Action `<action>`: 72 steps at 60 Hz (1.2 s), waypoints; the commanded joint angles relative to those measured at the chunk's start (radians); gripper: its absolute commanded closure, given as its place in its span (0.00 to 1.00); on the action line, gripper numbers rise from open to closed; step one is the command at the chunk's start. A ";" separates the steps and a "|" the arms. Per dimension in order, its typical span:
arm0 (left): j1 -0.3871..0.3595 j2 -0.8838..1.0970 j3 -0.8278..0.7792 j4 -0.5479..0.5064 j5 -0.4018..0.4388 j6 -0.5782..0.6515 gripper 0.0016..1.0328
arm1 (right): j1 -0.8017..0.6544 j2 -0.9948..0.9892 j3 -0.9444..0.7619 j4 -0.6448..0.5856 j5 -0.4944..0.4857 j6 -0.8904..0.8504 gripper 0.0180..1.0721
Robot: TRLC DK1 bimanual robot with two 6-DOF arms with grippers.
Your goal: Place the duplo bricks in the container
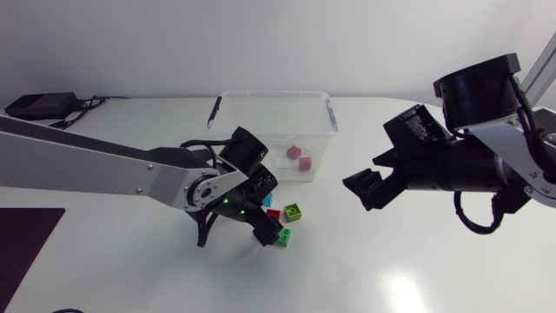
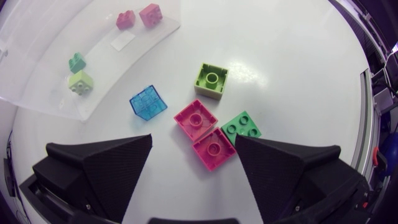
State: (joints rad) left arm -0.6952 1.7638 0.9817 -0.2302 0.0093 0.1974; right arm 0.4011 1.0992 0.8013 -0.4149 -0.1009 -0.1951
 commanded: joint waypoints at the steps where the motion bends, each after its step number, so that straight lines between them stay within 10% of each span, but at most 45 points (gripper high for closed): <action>1: 0.000 0.025 0.026 -0.003 -0.005 -0.024 0.10 | -0.011 -0.012 -0.028 0.007 -0.002 -0.024 0.06; 72: 0.066 0.056 -0.031 -0.040 -0.051 0.019 0.10 | -0.008 -0.033 -0.071 0.004 -0.003 -0.029 0.06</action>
State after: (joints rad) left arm -0.6460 1.8076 0.9852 -0.2539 -0.0322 0.1959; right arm 0.3908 1.0786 0.7635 -0.4152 -0.1005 -0.2104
